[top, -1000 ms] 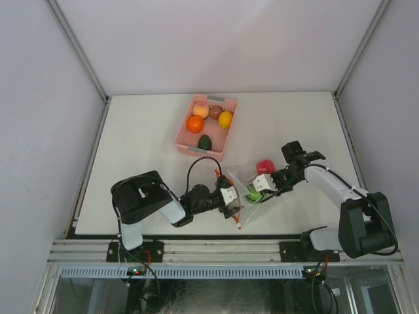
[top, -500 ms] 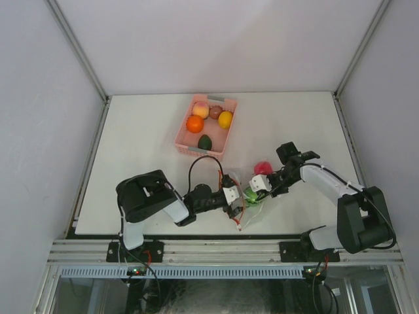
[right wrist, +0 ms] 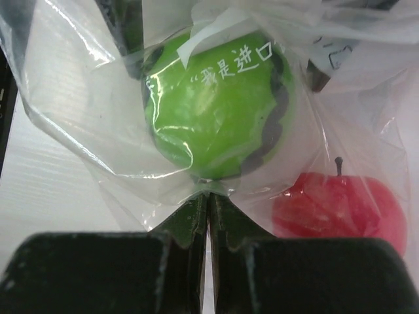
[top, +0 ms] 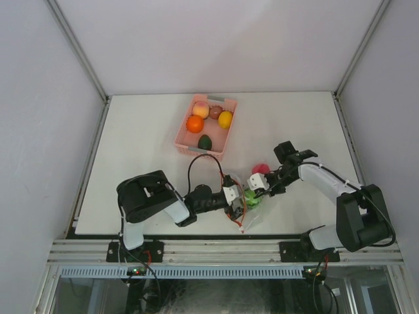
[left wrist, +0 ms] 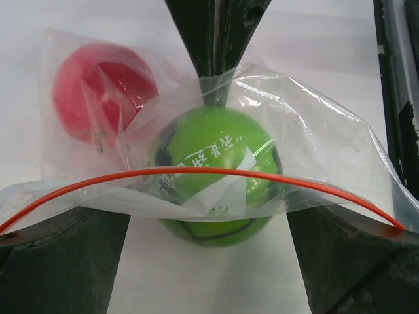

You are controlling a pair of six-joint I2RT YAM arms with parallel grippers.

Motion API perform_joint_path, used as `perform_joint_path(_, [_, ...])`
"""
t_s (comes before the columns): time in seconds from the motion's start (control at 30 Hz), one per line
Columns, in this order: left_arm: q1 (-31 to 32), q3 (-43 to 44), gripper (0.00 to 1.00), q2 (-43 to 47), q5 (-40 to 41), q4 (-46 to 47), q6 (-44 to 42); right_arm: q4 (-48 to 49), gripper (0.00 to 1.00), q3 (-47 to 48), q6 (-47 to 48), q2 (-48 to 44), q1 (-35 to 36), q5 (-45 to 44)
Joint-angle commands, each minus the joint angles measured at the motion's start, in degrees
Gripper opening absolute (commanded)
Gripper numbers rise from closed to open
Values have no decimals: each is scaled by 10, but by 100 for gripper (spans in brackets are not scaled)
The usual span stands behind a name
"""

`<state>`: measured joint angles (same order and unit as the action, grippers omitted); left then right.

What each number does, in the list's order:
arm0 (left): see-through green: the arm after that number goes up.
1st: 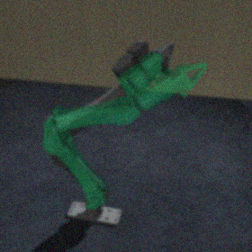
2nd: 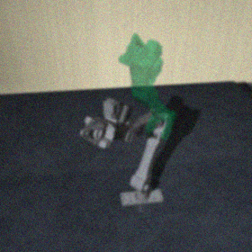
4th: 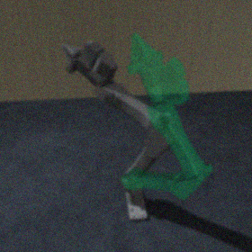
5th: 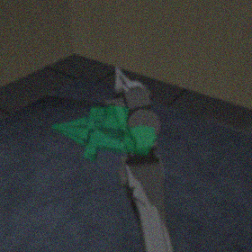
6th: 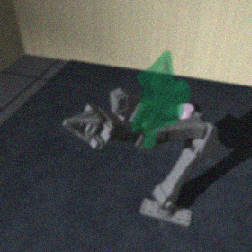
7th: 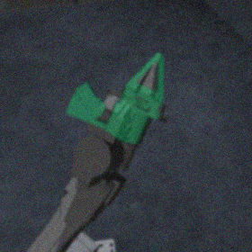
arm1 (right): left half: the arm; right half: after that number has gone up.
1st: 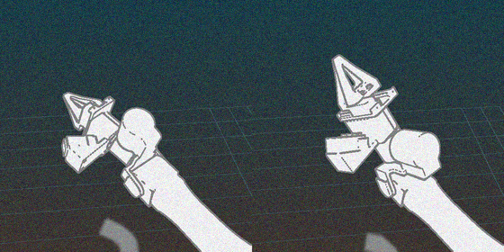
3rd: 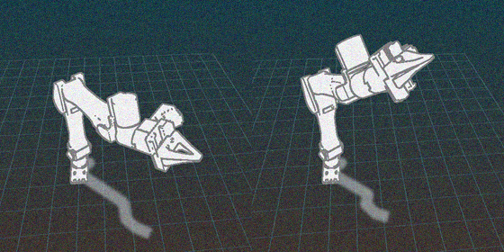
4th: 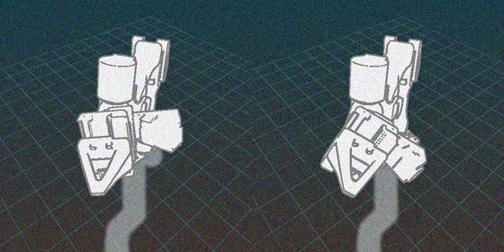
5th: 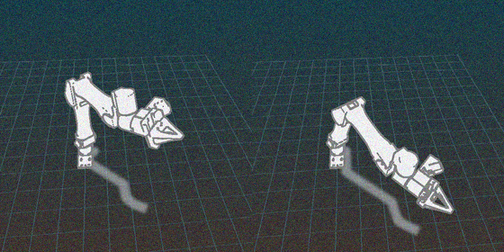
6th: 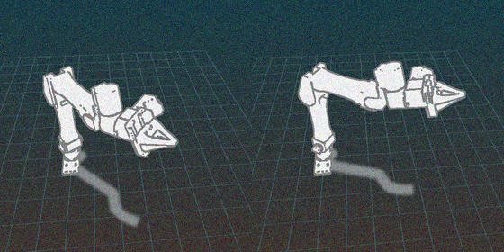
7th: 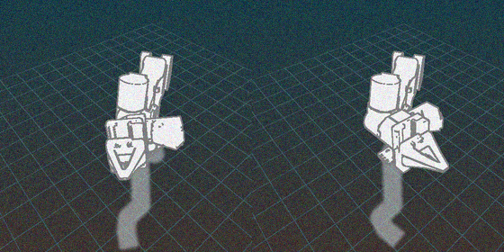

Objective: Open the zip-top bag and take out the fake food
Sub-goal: Pick up the fake fruit from the zipper food storage bag.

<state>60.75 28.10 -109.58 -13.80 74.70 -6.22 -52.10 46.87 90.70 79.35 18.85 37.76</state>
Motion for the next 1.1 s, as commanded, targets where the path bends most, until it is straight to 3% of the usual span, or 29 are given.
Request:
perform_joint_path(0.0, [7, 31, 100, -4, -7, 42, 13, -5, 0, 25, -22, 8, 19, 48])
perform_joint_path(0.5, [13, 43, 100, -37, 73, 31, 26, -26, 0, 42, -47, 21, 40, 77])
perform_joint_path(0.7, [13, 17, 90, -37, 85, 28, 27, -21, 0, 42, -56, 22, 26, 62])
perform_joint_path(0.83, [11, -7, 71, -12, 89, 27, 28, -14, 0, 41, -65, 23, 21, 49])
perform_joint_path(0.93, [9, -23, 50, 12, 95, 27, 36, -4, 0, 40, -74, 24, 19, 38])
perform_joint_path(1.07, [0, -48, 38, 51, 97, 24, 51, 9, 0, 39, -92, 25, 10, 28])
